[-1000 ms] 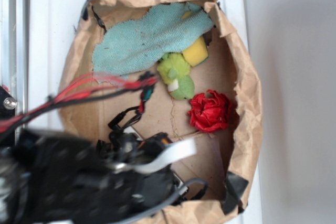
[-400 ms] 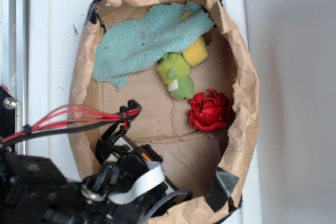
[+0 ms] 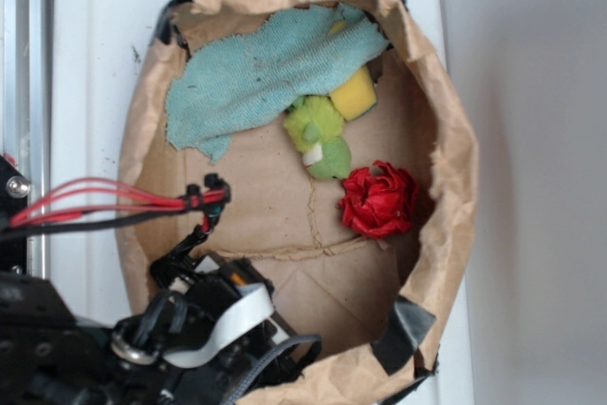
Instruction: Grab the blue block.
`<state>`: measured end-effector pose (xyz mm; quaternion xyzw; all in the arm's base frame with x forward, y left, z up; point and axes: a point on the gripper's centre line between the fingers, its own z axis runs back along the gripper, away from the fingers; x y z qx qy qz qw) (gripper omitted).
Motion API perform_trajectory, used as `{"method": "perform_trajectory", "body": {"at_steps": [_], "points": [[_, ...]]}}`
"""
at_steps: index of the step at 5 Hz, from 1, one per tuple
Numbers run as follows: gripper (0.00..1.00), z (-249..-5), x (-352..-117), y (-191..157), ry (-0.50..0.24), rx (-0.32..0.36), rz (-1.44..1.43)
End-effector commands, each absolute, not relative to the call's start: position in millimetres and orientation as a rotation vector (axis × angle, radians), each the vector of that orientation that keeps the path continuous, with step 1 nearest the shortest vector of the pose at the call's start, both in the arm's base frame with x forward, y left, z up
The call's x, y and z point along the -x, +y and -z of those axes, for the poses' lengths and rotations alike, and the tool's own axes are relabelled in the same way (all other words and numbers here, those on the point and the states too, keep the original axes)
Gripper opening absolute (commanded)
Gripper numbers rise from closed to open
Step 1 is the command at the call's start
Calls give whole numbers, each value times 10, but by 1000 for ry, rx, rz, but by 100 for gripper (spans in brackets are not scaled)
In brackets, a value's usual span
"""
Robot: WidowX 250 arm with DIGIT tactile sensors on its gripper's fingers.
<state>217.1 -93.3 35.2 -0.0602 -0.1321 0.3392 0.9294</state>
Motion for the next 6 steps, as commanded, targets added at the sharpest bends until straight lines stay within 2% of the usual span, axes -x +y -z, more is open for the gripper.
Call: {"method": "perform_trajectory", "body": {"at_steps": [1, 2, 3, 4, 5, 6], "points": [[0, -474, -2537, -916, -334, 190, -765], [0, -859, -3030, -451, -337, 204, -861], [0, -978, -3526, -294, -324, 143, -898], [0, -1078, -3945, 5, -177, 133, -775], [0, -1250, -3777, 119, -117, 154, -790], [0, -1555, -3364, 76, -224, 181, -564]]}}
